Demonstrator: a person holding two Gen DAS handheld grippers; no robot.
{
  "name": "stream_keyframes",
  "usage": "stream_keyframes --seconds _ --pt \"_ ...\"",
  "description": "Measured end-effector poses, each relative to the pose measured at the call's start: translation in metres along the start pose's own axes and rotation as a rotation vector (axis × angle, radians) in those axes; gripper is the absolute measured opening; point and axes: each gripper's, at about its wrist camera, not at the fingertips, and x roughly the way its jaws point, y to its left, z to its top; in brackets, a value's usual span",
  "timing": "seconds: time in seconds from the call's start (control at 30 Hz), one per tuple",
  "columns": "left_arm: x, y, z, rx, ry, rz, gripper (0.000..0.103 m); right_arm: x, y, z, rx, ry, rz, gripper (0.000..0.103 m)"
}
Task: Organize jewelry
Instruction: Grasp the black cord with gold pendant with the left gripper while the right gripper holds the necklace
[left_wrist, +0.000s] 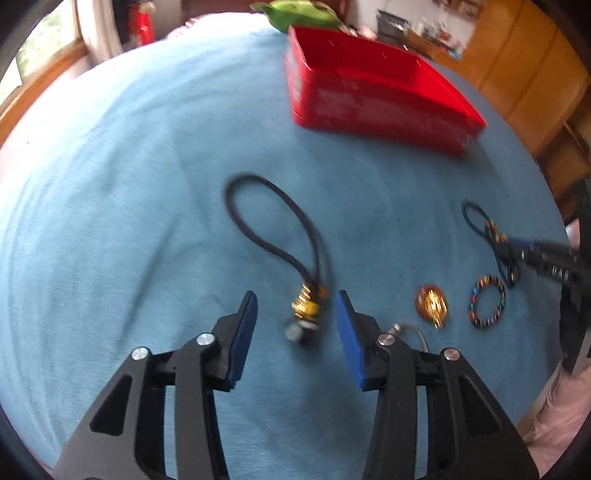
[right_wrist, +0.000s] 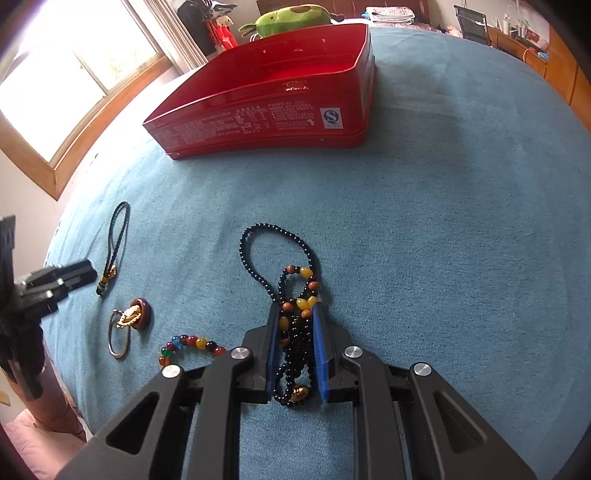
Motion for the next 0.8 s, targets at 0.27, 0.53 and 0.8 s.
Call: stream_keyframes --seconds 0.27,0.53,0.8 --pt "0.019 -0.003 0.0 0.025 0.006 0.037 0.012 0.0 -0.002 0.0 0.01 0.0 0.016 0.017" --pt "-0.005 0.011 -0.002 -0.03 -0.062 -0.029 0.006 -0.01 -0.003 0.0 0.021 -0.021 0.055 0.015" --pt "-0.043 0.013 0.013 -0.048 -0.16 -0.062 0.006 -0.041 0.01 0.007 -0.011 -0.099 0.076 0.012"
